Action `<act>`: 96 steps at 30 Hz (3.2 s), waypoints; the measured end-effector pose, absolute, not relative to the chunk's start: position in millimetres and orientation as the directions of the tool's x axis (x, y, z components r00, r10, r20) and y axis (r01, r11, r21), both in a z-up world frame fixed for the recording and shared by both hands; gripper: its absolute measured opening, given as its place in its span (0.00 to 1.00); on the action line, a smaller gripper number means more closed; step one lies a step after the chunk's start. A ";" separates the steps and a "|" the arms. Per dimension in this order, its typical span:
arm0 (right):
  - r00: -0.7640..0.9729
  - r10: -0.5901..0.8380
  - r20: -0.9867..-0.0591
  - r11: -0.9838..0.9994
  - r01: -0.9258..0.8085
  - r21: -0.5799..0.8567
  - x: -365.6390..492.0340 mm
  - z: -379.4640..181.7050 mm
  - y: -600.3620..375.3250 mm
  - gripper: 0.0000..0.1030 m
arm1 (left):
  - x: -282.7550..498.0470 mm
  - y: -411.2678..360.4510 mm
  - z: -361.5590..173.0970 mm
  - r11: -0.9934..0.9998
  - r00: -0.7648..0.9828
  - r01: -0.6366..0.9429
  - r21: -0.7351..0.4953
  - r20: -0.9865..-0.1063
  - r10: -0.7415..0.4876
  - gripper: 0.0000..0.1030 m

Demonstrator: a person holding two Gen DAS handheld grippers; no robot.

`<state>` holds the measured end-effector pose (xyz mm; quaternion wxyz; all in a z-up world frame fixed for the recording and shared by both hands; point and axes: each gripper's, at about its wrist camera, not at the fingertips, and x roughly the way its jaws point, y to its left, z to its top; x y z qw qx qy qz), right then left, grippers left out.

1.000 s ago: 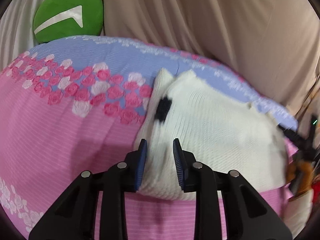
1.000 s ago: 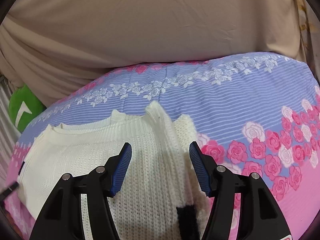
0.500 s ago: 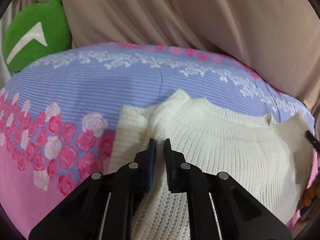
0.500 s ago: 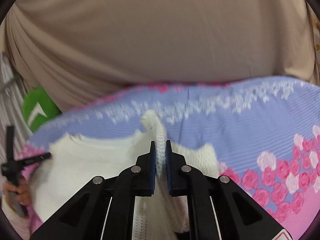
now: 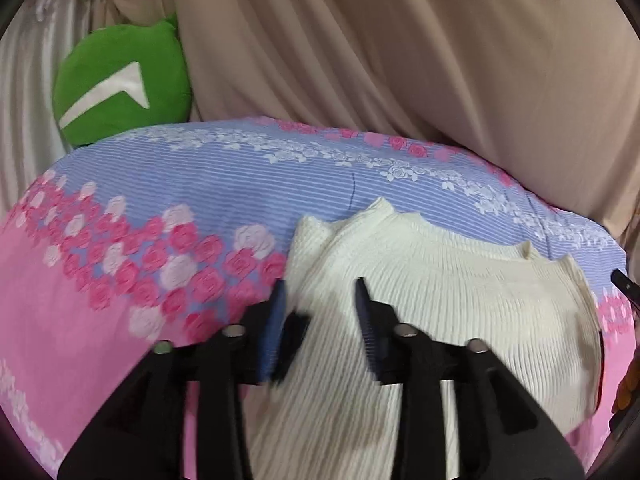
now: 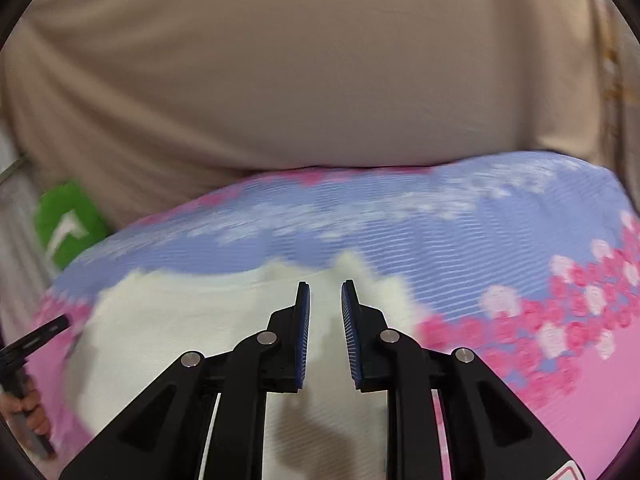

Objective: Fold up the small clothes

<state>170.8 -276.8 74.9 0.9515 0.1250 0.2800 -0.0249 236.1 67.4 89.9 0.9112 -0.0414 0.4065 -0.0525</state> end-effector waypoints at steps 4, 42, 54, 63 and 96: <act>0.762 0.203 -0.614 0.976 -0.105 0.193 175.5 60.9 -185.5 0.18 | 198.4 86.4 76.6 0.992 0.623 0.026 -0.122 -0.774 -0.112 0.49; 0.780 0.012 -0.626 0.943 0.199 0.266 115.1 44.5 -322.0 0.32 | 171.8 -198.8 69.3 0.834 0.441 0.539 -0.118 -0.804 -0.399 0.10; 0.780 0.241 -0.577 0.928 -0.011 0.373 128.1 68.5 -295.4 0.62 | 126.2 -106.0 103.0 0.868 0.565 0.486 -0.100 -0.722 -0.400 0.48; 0.607 0.357 -0.710 0.901 -0.025 0.432 205.6 29.4 -239.5 0.69 | 131.4 -84.3 41.5 0.922 0.522 0.379 -0.075 -0.806 -0.280 0.60; 0.789 0.132 -0.600 0.977 0.000 0.215 85.3 54.5 -275.9 0.33 | 141.7 -81.6 86.3 0.902 0.536 0.378 -0.207 -0.746 -0.396 0.47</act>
